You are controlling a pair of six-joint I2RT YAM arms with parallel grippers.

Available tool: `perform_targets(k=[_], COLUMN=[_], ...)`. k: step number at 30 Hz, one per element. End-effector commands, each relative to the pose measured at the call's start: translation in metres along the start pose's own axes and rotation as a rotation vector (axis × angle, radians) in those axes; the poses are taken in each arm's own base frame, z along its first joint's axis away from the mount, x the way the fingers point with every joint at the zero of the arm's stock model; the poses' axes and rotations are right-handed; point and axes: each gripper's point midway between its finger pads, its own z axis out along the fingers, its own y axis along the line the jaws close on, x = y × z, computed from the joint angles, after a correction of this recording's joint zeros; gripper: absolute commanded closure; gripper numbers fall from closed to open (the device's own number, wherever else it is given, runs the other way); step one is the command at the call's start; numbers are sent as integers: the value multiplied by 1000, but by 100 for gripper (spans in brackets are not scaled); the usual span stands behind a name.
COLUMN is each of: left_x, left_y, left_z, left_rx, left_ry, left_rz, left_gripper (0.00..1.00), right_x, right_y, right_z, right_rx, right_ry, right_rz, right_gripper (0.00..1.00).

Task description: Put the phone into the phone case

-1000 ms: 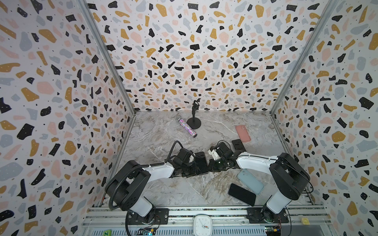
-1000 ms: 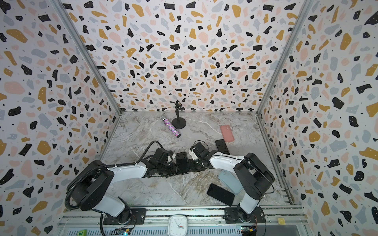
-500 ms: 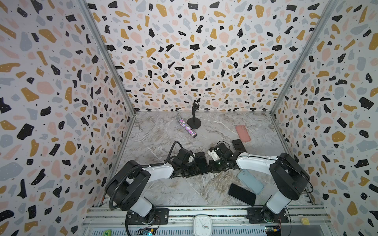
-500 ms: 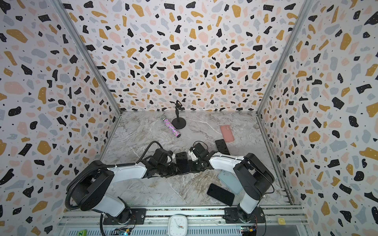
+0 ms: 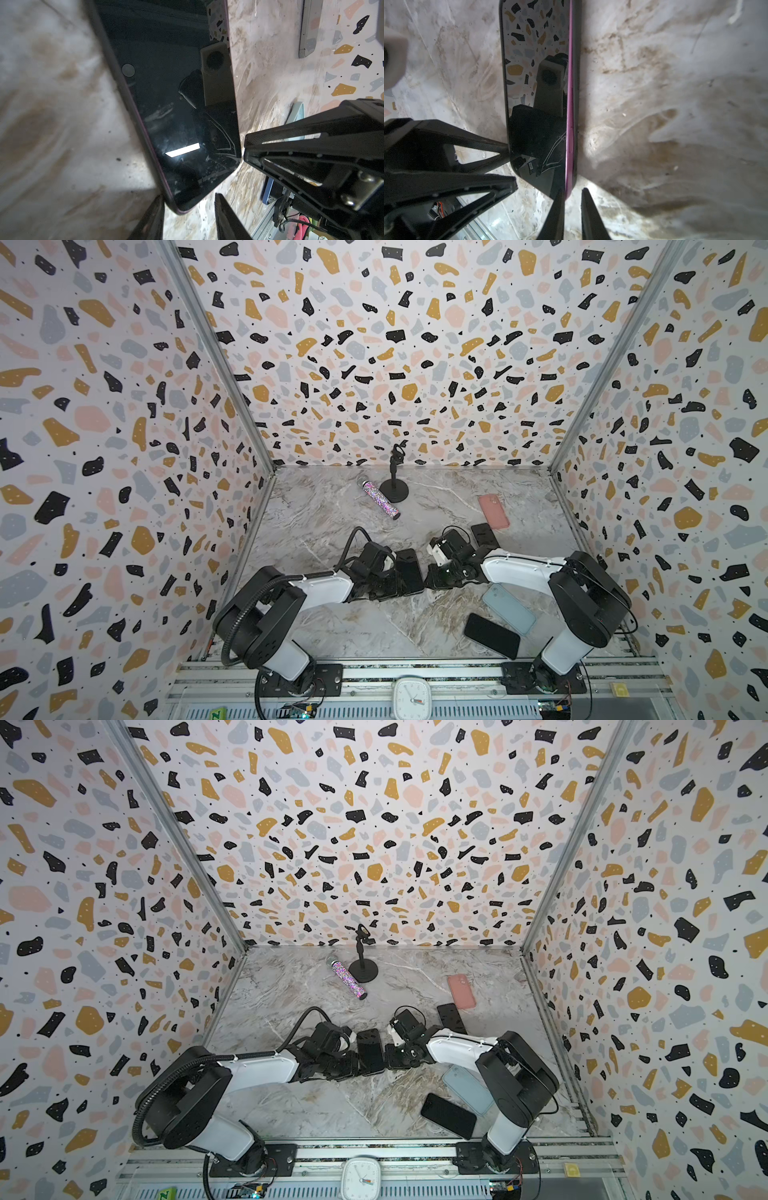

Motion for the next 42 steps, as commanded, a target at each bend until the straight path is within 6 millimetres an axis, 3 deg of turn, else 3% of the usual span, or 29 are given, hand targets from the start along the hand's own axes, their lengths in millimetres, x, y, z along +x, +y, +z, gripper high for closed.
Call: perform_targets(k=[1,13,42], left_x=[5,5,9], left_y=[9,19,16], left_z=[3,1,11], left_rx=[-24,-89,-46], left_ry=[17,20,36], left_rz=[-6,5,-13], left_gripper=[58,58,63], right_x=[3,11,33], right_y=[6,10,18], right_z=[2,10,38], right_rx=[-22,-64,-124], right_ry=[15,46,142], right_rz=[-6,0,7], right_gripper=[82,84,92])
